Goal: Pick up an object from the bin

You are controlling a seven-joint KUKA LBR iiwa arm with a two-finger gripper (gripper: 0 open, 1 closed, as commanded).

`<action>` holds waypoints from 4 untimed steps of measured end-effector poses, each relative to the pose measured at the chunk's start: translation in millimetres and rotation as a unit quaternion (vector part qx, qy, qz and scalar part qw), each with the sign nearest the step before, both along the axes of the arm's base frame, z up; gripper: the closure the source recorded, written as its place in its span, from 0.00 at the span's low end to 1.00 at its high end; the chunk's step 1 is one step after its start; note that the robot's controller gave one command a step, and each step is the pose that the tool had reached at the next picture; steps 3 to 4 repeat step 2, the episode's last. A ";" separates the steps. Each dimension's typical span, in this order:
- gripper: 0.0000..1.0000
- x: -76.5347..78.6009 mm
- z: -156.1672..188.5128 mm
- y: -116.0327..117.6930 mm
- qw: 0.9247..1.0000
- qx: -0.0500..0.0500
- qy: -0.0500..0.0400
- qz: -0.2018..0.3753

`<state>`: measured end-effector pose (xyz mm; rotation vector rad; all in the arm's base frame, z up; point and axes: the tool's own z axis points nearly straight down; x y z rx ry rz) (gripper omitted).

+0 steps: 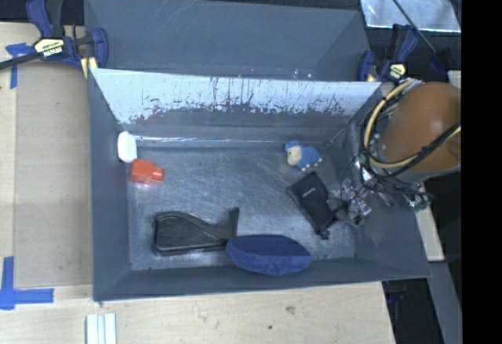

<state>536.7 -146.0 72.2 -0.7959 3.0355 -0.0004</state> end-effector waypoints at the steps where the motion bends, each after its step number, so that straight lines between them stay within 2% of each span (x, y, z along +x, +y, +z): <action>1: 1.00 12.5 103.1 1.8 1.000 -0.002 -0.005 0.002; 2: 1.00 15.2 216.3 6.1 1.000 -0.002 -0.005 0.005; 4: 1.00 15.2 216.3 6.1 1.000 -0.002 -0.005 0.005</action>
Offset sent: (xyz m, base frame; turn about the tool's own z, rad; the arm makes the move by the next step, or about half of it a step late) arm 0.0094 0.0023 0.0977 -0.0056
